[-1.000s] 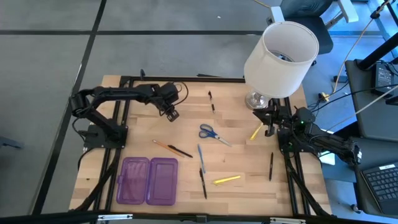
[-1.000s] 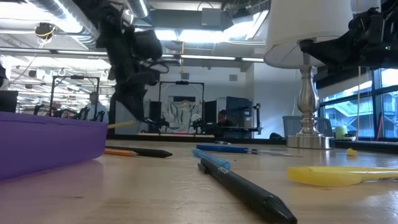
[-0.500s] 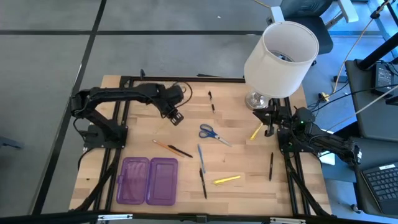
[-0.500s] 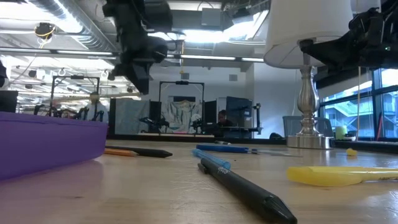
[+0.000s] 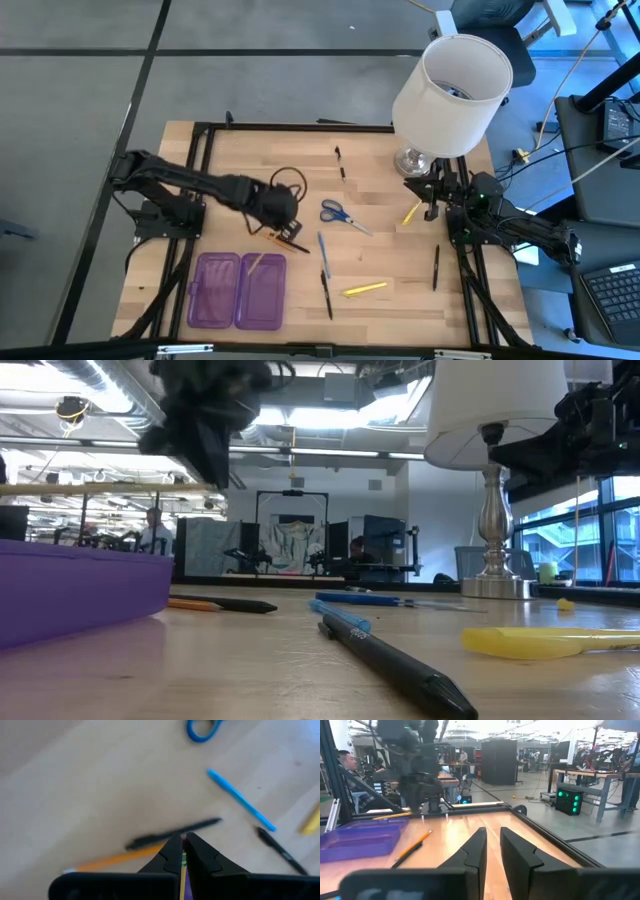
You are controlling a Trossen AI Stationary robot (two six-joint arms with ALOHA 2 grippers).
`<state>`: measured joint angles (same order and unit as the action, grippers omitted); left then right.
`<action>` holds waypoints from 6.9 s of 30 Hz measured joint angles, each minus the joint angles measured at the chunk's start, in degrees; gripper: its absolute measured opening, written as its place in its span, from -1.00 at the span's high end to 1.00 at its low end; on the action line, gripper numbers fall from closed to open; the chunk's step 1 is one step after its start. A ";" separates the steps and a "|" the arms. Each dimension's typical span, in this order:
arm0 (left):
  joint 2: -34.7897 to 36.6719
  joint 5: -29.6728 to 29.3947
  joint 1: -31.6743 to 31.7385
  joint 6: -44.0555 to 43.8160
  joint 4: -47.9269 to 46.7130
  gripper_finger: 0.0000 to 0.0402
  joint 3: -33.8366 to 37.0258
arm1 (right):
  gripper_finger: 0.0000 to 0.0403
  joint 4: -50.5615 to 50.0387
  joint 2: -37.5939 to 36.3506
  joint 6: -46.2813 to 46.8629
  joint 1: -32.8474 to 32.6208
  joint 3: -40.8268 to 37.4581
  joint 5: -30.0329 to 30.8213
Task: Pick & place school supplies into a supply box
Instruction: Put the yellow pencil into the violet box, then put the orange pencil into the violet box
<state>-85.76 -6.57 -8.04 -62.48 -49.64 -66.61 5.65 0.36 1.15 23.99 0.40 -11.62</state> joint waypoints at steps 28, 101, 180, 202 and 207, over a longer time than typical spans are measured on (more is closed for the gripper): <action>-15.21 2.03 -13.63 -21.01 3.84 0.98 -0.04 | 0.70 1.99 -0.02 -1.44 0.00 0.00 0.04; -1.09 -8.56 -9.80 38.03 -1.77 0.53 3.89 | 0.70 -1.45 0.00 -1.65 -0.02 0.00 0.09; 12.31 1.21 2.46 54.96 -1.04 0.40 24.15 | 0.70 -1.75 -0.02 -3.05 -0.02 0.00 0.09; 3.96 1.63 2.02 57.95 -0.40 0.51 24.15 | 0.70 -2.05 -0.02 -2.97 -0.02 0.00 0.07; 3.96 1.25 2.02 59.71 0.29 0.51 24.15 | 0.70 -2.08 -0.02 -2.97 -0.02 0.00 0.07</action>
<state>-81.80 -5.31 -6.02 -2.77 -49.36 -42.46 3.57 0.34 -1.83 23.97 0.40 -11.55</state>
